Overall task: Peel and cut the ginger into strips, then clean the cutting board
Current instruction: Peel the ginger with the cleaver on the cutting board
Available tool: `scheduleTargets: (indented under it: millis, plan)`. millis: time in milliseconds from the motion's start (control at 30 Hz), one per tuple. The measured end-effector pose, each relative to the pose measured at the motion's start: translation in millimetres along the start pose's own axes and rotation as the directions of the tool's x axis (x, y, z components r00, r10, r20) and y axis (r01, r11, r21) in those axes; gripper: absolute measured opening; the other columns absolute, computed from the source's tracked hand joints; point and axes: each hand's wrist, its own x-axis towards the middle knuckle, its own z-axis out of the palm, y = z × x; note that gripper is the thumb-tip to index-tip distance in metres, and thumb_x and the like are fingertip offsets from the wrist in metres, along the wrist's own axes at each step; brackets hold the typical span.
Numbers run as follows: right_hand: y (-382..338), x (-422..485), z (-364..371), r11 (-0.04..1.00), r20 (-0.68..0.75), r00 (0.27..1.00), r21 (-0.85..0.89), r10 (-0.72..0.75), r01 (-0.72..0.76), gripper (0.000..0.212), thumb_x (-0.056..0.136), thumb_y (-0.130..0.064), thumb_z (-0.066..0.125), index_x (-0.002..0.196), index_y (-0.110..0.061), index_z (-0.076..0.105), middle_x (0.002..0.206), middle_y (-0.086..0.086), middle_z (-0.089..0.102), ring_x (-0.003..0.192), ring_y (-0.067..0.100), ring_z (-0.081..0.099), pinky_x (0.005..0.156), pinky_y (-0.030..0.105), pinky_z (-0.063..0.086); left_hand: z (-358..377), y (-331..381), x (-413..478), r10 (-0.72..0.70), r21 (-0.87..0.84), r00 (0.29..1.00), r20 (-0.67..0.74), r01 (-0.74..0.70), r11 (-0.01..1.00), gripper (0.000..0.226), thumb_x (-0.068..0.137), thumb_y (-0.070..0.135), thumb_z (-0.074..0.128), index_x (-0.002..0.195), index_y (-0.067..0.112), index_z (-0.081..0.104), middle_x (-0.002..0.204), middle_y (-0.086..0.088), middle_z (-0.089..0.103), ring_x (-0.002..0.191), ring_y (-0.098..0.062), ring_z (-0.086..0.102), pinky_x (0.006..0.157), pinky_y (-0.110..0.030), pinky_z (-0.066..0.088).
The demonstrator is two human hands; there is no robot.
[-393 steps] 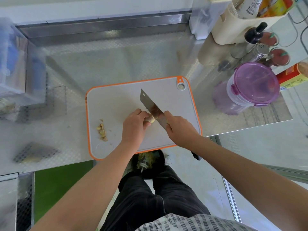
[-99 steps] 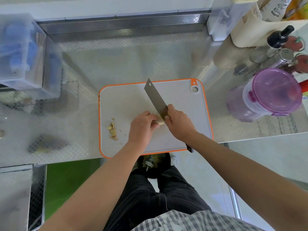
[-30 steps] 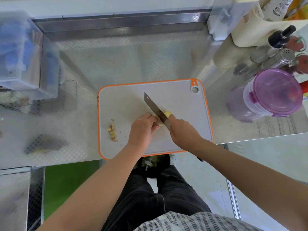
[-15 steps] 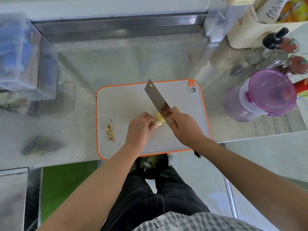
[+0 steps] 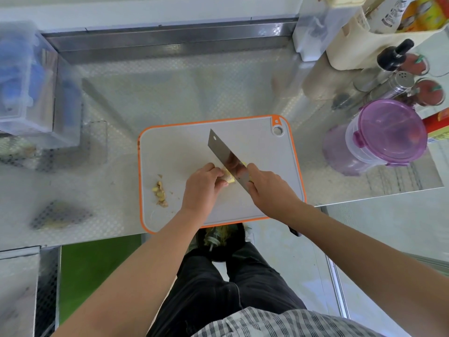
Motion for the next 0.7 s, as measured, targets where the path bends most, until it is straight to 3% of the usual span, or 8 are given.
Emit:
scheduleTargets:
  millis: [333, 500, 600, 700]
  plan:
    - [-3, -9, 3, 0.995, 0.061, 0.997, -0.086, 0.054, -0.049, 0.012, 0.096, -0.011, 0.038, 0.104, -0.016, 0.031, 0.066, -0.003, 0.038, 0.053, 0.015, 0.039, 0.049, 0.029, 0.030, 2, -2, 1, 0.007, -0.026, 1.000, -0.006, -0.007, 1.000, 0.018, 0.072, 0.011, 0.081, 0.086, 0.005, 0.072, 0.079, -0.006, 0.064, 0.067, -0.027, 0.062, 0.060, -0.035, 0.051]
    - [-8, -1, 10, 0.995, 0.041, 0.998, -0.082, 0.055, -0.051, 0.031, 0.095, -0.007, 0.039, 0.125, -0.009, 0.032, 0.069, 0.000, 0.040, 0.058, 0.020, 0.044, 0.051, 0.030, 0.033, 5, -4, 0, 0.011, -0.007, 1.000, -0.018, -0.011, 1.000, 0.018, 0.071, 0.010, 0.081, 0.085, 0.006, 0.071, 0.077, -0.006, 0.063, 0.067, -0.027, 0.061, 0.057, -0.036, 0.051]
    - [-11, 15, 15, 0.997, 0.035, 0.998, -0.058, 0.058, -0.056, 0.032, 0.093, -0.004, 0.037, 0.124, -0.008, 0.034, 0.069, 0.001, 0.040, 0.064, 0.025, 0.046, 0.052, 0.031, 0.031, 7, -3, -2, 0.006, -0.029, 0.999, -0.031, -0.006, 1.000, 0.017, 0.071, 0.008, 0.081, 0.083, 0.006, 0.070, 0.076, -0.005, 0.062, 0.066, -0.027, 0.059, 0.055, -0.034, 0.049]
    - [-12, 27, 20, 0.997, 0.030, 0.997, -0.044, 0.069, -0.067, 0.019, 0.093, -0.004, 0.037, 0.111, -0.008, 0.035, 0.066, 0.000, 0.036, 0.065, 0.027, 0.044, 0.051, 0.031, 0.028, 7, -5, -2, 0.016, -0.057, 0.999, -0.035, -0.018, 0.998, 0.016, 0.070, 0.007, 0.081, 0.083, 0.007, 0.070, 0.075, -0.003, 0.061, 0.066, -0.025, 0.059, 0.056, -0.034, 0.049]
